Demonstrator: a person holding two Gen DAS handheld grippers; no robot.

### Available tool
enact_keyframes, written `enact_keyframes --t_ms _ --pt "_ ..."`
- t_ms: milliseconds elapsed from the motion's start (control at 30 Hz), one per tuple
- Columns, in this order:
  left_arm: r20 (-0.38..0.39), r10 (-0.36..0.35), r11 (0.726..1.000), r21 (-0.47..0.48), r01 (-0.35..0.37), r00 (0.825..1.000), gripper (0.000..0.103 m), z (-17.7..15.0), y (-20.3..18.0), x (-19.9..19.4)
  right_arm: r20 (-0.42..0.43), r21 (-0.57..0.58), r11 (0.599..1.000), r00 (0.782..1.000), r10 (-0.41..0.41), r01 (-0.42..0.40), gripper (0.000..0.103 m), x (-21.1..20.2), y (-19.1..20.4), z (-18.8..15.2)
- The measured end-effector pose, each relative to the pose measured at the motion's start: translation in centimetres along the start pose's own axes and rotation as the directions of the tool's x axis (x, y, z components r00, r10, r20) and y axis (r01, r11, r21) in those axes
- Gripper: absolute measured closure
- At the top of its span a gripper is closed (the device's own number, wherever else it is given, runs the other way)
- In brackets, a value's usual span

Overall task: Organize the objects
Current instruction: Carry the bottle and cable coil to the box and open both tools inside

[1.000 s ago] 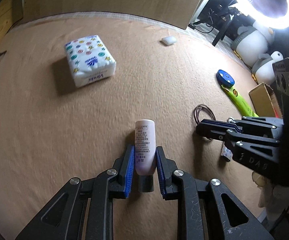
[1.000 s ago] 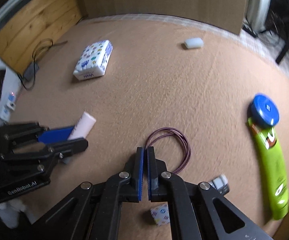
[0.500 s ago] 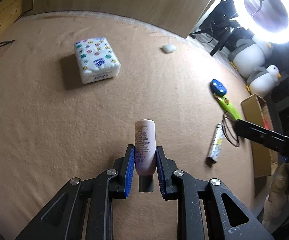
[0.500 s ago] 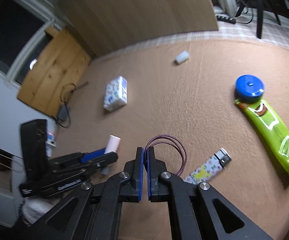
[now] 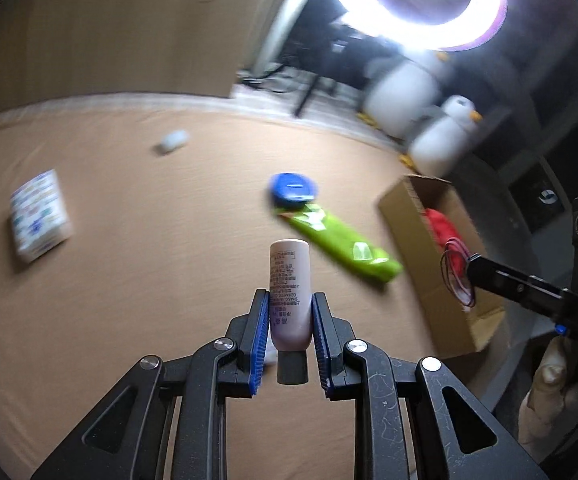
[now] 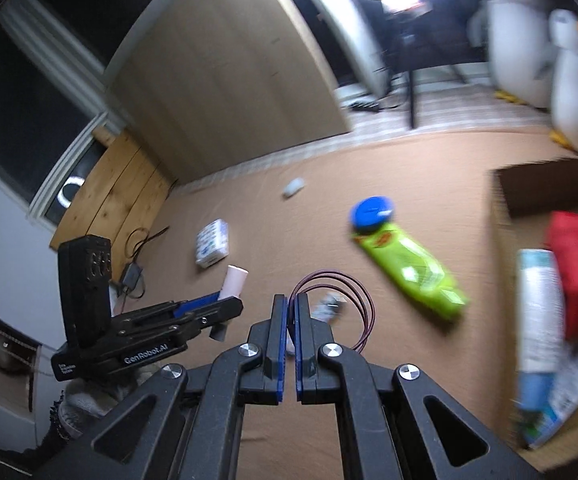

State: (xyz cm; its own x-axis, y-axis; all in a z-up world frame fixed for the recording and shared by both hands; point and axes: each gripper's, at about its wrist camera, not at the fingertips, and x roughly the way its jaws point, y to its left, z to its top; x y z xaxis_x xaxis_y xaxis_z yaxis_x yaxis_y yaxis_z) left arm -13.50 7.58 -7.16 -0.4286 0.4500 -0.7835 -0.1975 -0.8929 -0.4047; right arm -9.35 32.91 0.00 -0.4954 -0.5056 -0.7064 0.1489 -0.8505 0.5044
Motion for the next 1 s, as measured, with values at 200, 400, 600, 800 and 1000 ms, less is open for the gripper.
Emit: enact_keyframes --t_ms 200,400,600,800,1000 --pt "-0.039 -0.071 0.992 0.099 0.075 0.997 0.081 1.0 -7.0 3.2 0.055 0.072 0.992 0.992 -0.111 0.107 0.1 -4.5 -5.1 -1.2" --pt "-0.079 -0.12 0.974 0.186 0.133 0.99 0.081 1.3 -13.7 6.3 0.081 0.141 0.973 0.977 -0.198 0.185 0.1 -8.0 -9.6 -3.0" --pt "-0.124 -0.15 0.954 0.243 0.176 0.981 0.081 0.7 -18.8 9.0 0.082 0.186 0.953 0.963 -0.258 0.239 0.1 -9.6 -12.9 -4.2" --pt "-0.168 -0.154 0.94 0.278 0.196 0.974 0.081 -0.3 -22.1 11.3 0.065 0.224 0.938 0.956 -0.287 0.266 0.1 -9.9 -15.7 -5.4" --pt "-0.197 -0.155 0.932 0.296 0.21 0.968 0.08 -0.7 -23.7 12.4 0.061 0.237 0.936 0.958 -0.28 0.259 0.097 -10.3 -17.0 -5.7"
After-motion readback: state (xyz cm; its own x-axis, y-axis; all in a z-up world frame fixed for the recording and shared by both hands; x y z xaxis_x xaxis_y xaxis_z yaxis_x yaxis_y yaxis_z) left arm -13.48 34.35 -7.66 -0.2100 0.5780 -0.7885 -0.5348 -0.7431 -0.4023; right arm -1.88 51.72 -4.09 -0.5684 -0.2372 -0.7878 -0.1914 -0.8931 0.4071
